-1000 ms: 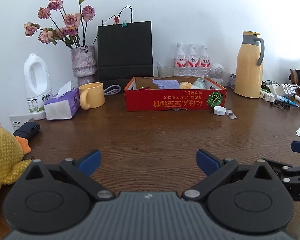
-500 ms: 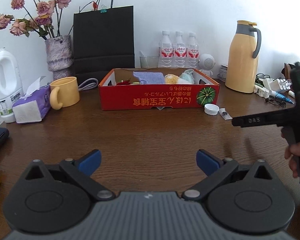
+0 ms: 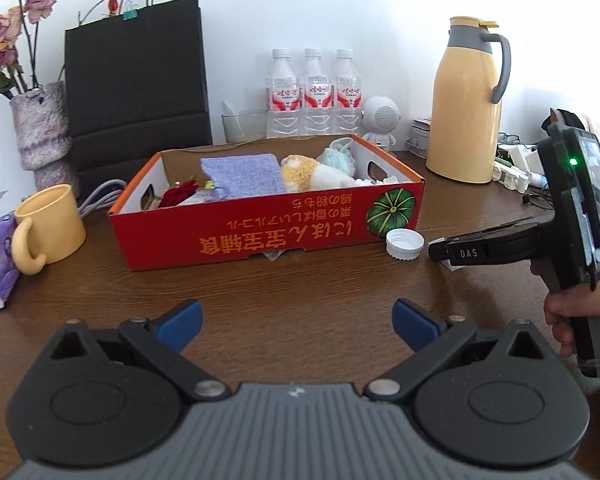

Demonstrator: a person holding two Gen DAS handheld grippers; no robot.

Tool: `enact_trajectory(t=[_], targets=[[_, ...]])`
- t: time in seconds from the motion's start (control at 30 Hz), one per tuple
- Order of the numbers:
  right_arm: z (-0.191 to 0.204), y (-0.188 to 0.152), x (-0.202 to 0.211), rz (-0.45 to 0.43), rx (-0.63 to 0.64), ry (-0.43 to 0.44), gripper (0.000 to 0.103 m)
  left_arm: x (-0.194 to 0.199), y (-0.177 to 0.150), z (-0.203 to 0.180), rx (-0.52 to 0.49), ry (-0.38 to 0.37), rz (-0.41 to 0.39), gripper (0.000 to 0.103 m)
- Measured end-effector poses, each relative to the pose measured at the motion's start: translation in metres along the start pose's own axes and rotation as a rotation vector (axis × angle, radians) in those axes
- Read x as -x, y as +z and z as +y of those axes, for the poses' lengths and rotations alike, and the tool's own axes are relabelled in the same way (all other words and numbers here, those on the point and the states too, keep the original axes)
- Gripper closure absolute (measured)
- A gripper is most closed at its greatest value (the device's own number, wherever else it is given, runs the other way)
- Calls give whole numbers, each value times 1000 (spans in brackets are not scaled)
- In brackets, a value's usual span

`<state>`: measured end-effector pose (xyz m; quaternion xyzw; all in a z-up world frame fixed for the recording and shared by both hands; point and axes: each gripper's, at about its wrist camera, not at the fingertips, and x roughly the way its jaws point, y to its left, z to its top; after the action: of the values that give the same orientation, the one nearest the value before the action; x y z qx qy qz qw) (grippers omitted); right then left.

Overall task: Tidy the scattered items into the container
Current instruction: 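Grasp the clear packet with the right tool while the left tool grasps the white cap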

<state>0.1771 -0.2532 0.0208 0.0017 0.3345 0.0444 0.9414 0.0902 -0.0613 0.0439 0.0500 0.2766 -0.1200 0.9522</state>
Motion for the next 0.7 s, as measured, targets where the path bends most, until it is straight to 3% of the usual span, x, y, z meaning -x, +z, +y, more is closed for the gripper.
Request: enact_trajectory(t=[0.17,0.27,0.57,0.67,0.7], targets=[[-29,-8,10,-58,-123,-5,86,-50,18,-29,-23,-69,28,2],[-37,-5,23,-104,-127,6,86,-86,27,-53,-35,-86,53,15],[-58,-4,43,-148,-160,-37,85,-145,45,-96,-71,-60,105,18],[-57,-4,46,-157,-168,-25,86,-149,44,-103,-72,-42,100,39],[-55,-4,45,-152,-163,-22,86,-147,42,-103,-66,-49,96,54]])
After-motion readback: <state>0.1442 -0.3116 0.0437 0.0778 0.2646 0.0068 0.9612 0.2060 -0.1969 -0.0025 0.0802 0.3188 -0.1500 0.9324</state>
